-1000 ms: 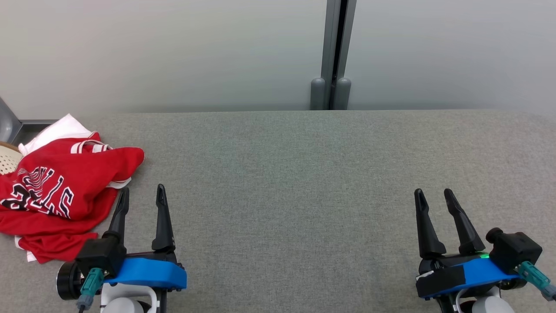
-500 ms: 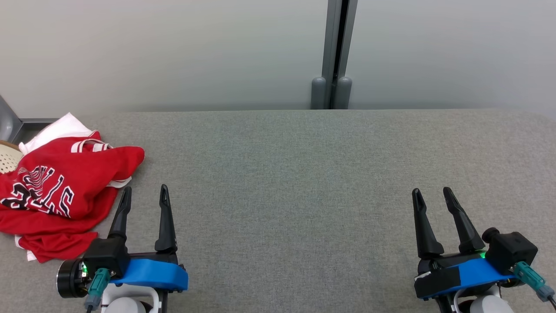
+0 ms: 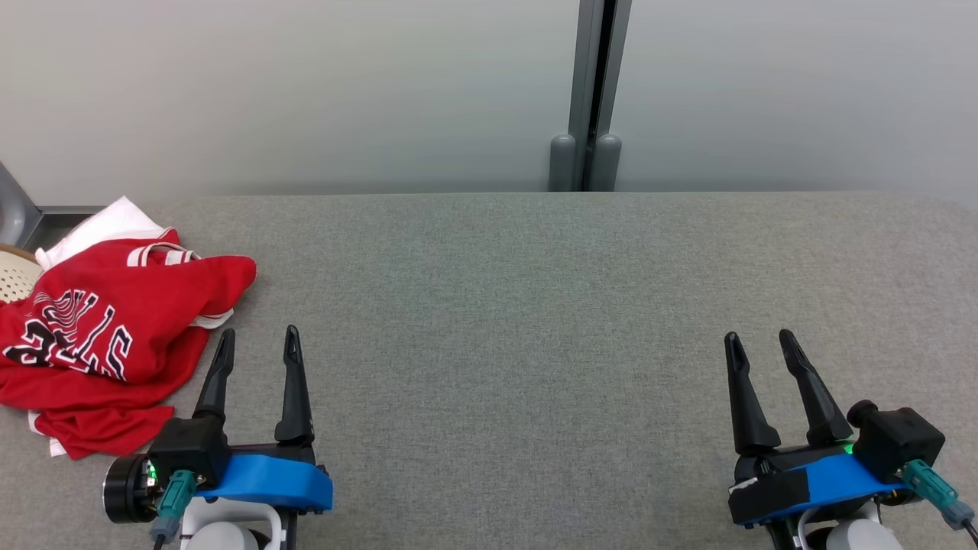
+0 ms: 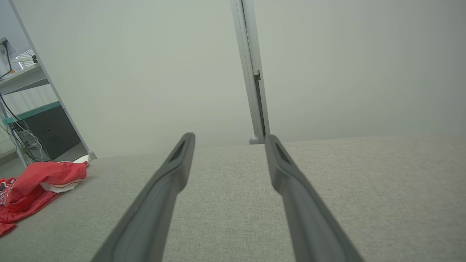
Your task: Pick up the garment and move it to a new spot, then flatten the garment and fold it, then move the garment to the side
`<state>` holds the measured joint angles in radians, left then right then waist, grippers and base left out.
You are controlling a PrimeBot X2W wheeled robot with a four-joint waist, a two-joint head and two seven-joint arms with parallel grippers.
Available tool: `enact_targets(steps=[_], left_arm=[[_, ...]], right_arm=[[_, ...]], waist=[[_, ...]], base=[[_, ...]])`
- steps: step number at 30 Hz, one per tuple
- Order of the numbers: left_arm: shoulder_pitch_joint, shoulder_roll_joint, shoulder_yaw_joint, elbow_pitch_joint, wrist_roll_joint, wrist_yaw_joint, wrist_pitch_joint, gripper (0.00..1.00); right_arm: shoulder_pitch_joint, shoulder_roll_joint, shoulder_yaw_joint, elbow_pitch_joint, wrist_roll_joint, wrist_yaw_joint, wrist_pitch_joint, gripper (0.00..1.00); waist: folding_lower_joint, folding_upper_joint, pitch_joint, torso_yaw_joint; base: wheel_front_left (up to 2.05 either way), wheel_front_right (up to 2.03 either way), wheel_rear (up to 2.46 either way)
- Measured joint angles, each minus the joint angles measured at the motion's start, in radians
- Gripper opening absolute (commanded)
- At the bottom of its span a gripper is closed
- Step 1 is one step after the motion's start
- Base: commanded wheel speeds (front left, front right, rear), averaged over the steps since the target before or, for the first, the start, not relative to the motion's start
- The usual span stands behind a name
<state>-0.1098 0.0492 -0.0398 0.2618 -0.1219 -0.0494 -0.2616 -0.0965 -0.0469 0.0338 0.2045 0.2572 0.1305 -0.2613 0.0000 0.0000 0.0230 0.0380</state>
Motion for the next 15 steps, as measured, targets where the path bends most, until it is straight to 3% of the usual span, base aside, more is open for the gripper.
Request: enact_targets(steps=[15], left_arm=[[-0.021,0.000,-0.001,0.006,-0.006,0.009,0.000,1.00]], right_arm=[[-0.001,-0.001,-0.006,-0.002,0.000,0.000,-0.001,1.00]], waist=[[0.0000,0.0000,0.018,0.042]], base=[[0.00,0.00,0.00]])
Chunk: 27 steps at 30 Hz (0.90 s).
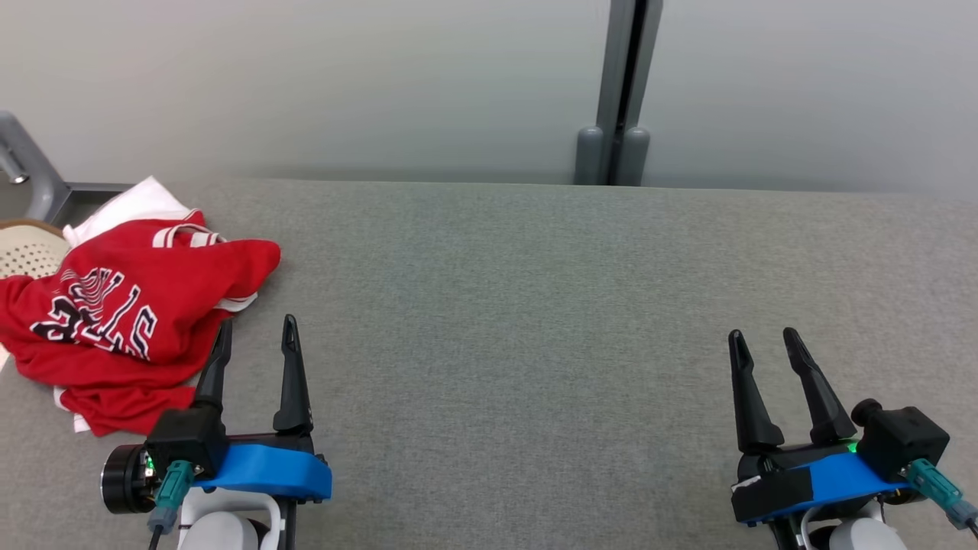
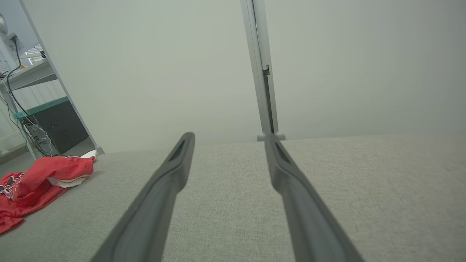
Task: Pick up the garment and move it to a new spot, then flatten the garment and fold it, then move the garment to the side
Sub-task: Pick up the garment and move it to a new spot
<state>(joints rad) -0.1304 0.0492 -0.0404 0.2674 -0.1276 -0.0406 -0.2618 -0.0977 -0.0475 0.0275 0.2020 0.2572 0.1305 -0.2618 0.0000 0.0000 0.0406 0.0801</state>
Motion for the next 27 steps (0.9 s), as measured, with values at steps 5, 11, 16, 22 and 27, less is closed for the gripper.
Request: enact_targets(steps=[5,11,16,22,27], left_arm=[[-0.003,0.000,0.006,0.000,0.001,0.004,0.000,1.00],[-0.011,0.000,0.019,0.003,0.005,0.004,0.000,1.00],[-0.011,0.000,0.025,0.003,0.006,0.004,0.000,1.00],[-0.011,0.001,0.032,-0.001,0.012,0.005,0.000,1.00],[-0.009,0.001,0.039,-0.005,0.013,0.005,0.000,1.00]], right_arm=[[-0.001,0.000,0.000,0.002,0.000,0.000,-0.001,1.00],[-0.001,0.000,0.001,0.004,-0.001,0.000,-0.001,1.00],[-0.001,0.000,0.002,0.004,-0.001,0.000,-0.001,1.00],[-0.001,0.000,0.005,0.008,-0.001,0.000,-0.001,1.00],[-0.001,0.000,0.007,0.010,-0.001,0.000,-0.001,1.00]], waist=[[0.0000,0.0000,0.007,0.038],[0.0000,0.0000,0.010,0.099],[0.0000,0.0000,0.010,0.158],[0.0000,0.0000,0.011,0.229],[0.0000,0.0000,0.014,0.282]], base=[[0.00,0.00,0.00],[0.00,0.00,0.00],[0.00,0.00,0.00],[0.00,0.00,0.00],[0.00,0.00,0.00]])
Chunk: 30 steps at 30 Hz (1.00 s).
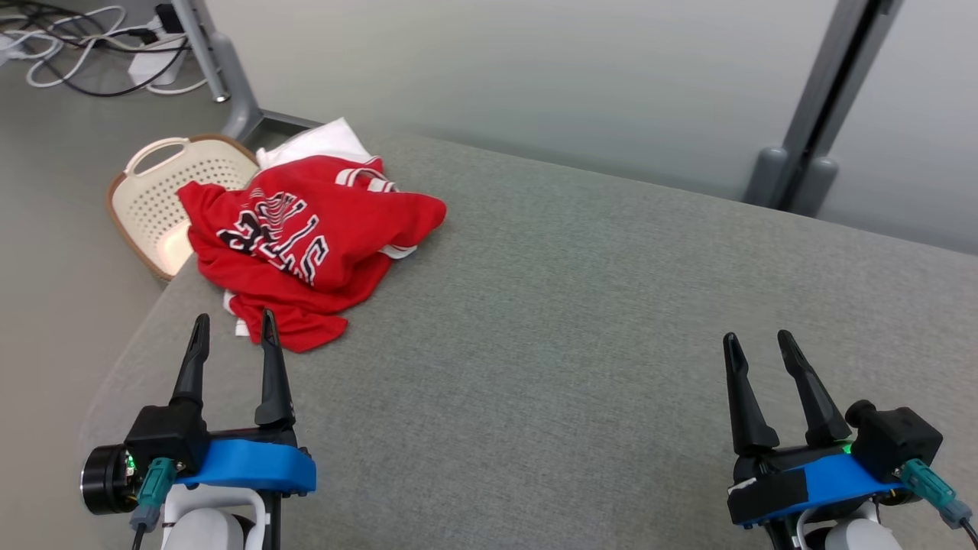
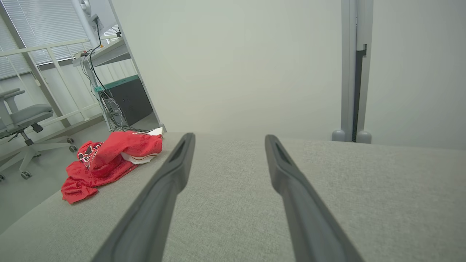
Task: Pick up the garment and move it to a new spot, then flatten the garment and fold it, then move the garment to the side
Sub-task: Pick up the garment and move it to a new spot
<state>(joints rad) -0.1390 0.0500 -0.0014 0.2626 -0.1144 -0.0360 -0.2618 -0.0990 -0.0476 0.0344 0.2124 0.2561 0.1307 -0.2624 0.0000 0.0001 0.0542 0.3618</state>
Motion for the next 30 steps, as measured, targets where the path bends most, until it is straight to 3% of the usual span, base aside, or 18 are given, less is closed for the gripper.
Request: enact_targets(steps=[8,16,22,30], left_arm=[[0.010,0.000,0.022,-0.005,0.001,0.000,0.000,1.00],[0.013,0.000,0.028,-0.007,0.001,0.000,0.000,1.00],[0.003,0.001,0.048,-0.011,-0.019,0.002,0.000,1.00],[-0.138,0.059,0.121,-0.027,-0.027,-0.015,-0.001,1.00]], right_arm=[[0.000,0.000,0.007,0.002,0.000,0.000,0.000,1.00],[-0.002,0.000,0.016,0.003,0.000,0.000,0.000,1.00],[-0.018,0.000,0.026,0.003,-0.012,0.000,0.000,1.00],[-0.065,0.001,0.036,-0.005,-0.051,0.000,0.000,1.00]], waist=[[0.0000,0.0000,0.008,0.060],[0.0000,0.0000,0.018,0.069],[0.0000,0.0000,0.036,0.037],[0.0001,0.0000,0.117,-0.057]], base=[[0.00,0.00,0.00],[0.00,0.00,0.00],[0.00,0.00,0.00],[0.00,0.00,0.00]])
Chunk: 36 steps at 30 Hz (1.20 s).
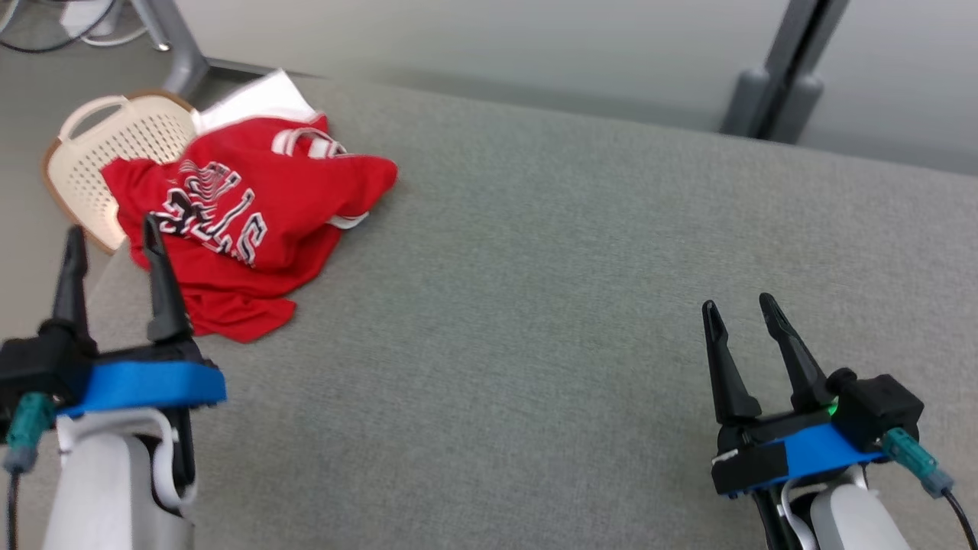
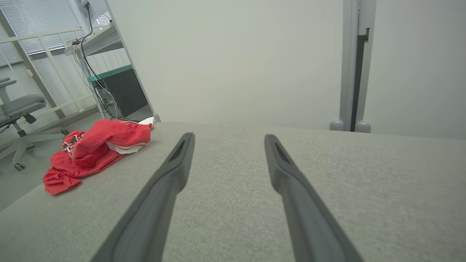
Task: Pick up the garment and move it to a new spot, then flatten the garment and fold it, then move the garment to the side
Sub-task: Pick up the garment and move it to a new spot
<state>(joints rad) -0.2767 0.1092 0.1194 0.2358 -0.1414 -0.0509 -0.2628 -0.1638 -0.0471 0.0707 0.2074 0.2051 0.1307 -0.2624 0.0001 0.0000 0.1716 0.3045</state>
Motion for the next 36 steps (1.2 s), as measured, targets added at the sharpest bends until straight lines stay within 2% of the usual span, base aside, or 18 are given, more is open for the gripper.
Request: enact_targets(steps=[8,16,22,28,36], left_arm=[[-0.219,0.090,0.073,0.067,-0.036,-0.021,0.000,1.00],[-0.441,0.218,0.094,0.261,-0.072,-0.048,0.053,1.00],[-0.551,0.304,0.088,0.465,-0.088,-0.061,0.131,1.00],[-0.588,0.318,0.041,0.652,-0.128,-0.073,0.284,1.00],[-0.613,0.300,-0.029,0.780,-0.202,-0.075,0.508,1.00]], right_arm=[[-0.062,-0.006,-0.019,-0.034,-0.046,0.000,0.000,1.00],[-0.105,-0.013,-0.044,-0.088,-0.066,0.000,0.000,1.00],[-0.120,-0.012,-0.053,-0.143,-0.073,0.000,0.000,1.00],[-0.120,-0.011,-0.065,-0.172,-0.077,0.000,0.000,1.00],[-0.120,-0.009,-0.064,-0.176,-0.080,0.000,0.000,1.00]], waist=[[0.0001,0.0000,0.136,-0.131],[0.0002,0.0000,0.261,-0.238],[0.0001,0.0000,0.324,-0.277],[0.0000,0.0000,0.343,-0.283],[-0.0001,0.0000,0.325,-0.271]], base=[[0.00,0.00,0.00],[0.00,0.00,0.00],[0.00,0.00,0.00],[0.00,0.00,0.00],[0.00,0.00,0.00]])
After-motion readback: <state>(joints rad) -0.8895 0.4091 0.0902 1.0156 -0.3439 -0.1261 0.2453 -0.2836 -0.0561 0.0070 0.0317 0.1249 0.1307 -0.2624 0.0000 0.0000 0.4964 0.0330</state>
